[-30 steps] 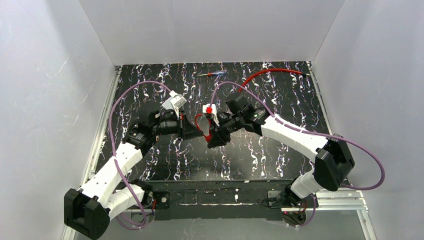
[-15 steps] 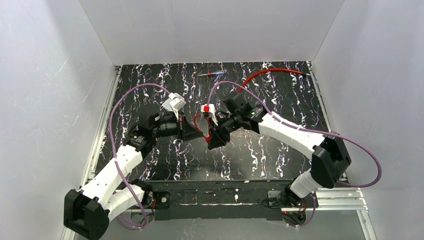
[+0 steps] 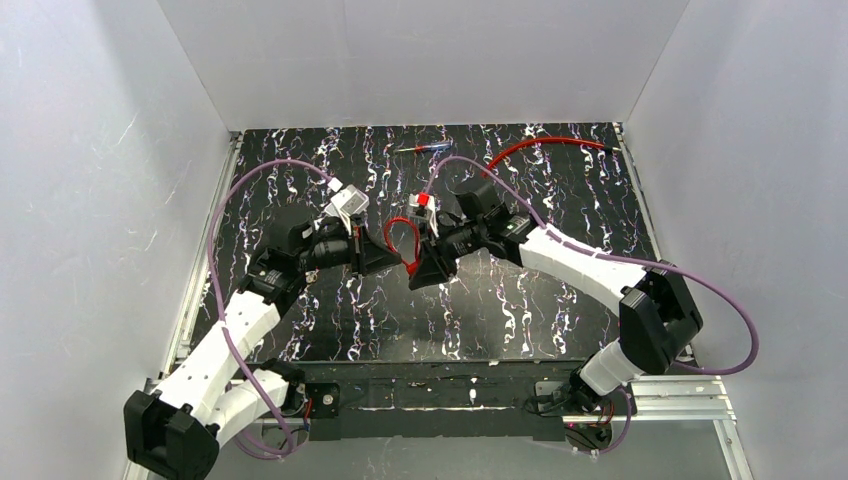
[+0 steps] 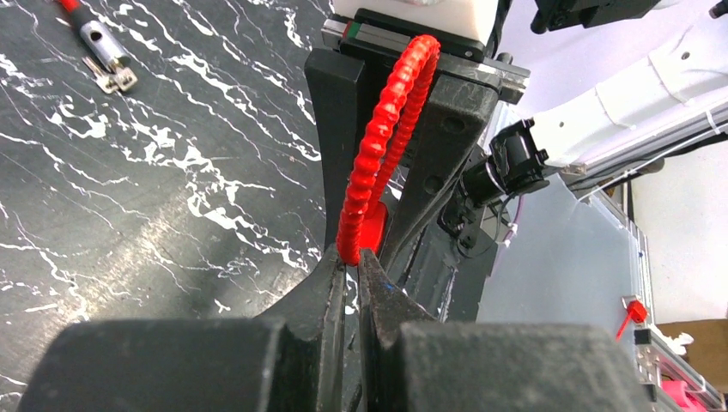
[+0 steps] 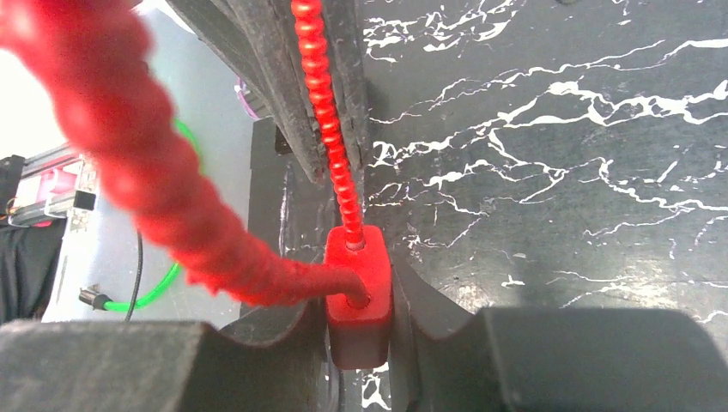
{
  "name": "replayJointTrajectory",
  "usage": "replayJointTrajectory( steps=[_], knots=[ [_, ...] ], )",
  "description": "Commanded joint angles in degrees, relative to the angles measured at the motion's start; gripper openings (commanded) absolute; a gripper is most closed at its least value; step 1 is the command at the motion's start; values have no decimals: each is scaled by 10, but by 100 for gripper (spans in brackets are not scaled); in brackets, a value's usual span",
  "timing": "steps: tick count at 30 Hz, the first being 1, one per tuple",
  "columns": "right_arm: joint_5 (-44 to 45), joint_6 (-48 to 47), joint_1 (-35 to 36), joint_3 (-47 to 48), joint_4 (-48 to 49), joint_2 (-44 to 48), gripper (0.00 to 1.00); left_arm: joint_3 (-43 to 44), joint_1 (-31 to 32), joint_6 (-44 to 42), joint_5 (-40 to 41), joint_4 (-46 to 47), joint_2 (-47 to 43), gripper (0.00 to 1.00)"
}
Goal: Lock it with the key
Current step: Lock the lock.
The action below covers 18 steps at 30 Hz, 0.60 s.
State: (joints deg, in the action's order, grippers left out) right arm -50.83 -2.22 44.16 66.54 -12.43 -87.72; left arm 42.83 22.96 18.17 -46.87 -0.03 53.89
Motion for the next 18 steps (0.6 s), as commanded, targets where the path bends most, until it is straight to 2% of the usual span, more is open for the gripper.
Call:
replayJointTrajectory(
  steps=[1, 7, 8, 9, 12, 13, 16, 18],
  knots=[
    [-32, 56, -12, -9, 237, 48, 1, 1, 14, -3, -89, -104, 19, 0],
    [-35, 24, -12, -35, 191, 69, 1, 83, -20, -21, -103, -133, 41, 0],
    [-33, 3, -12, -39, 180, 73, 1, 93, -29, -20, -107, -134, 42, 3],
    [-34, -7, -12, -42, 169, 75, 1, 101, -38, -16, -113, -129, 43, 10],
    [-38, -17, -12, -57, 159, 82, 1, 105, -55, 14, -136, -87, 41, 41],
    [-40, -17, -12, -59, 159, 83, 1, 102, -58, 28, -139, -67, 38, 47],
    [-47, -15, -12, -67, 160, 84, 1, 76, -58, 75, -143, 19, 28, 54],
    [-55, -11, -12, -70, 163, 84, 1, 73, -58, 85, -134, 38, 29, 56]
  ],
)
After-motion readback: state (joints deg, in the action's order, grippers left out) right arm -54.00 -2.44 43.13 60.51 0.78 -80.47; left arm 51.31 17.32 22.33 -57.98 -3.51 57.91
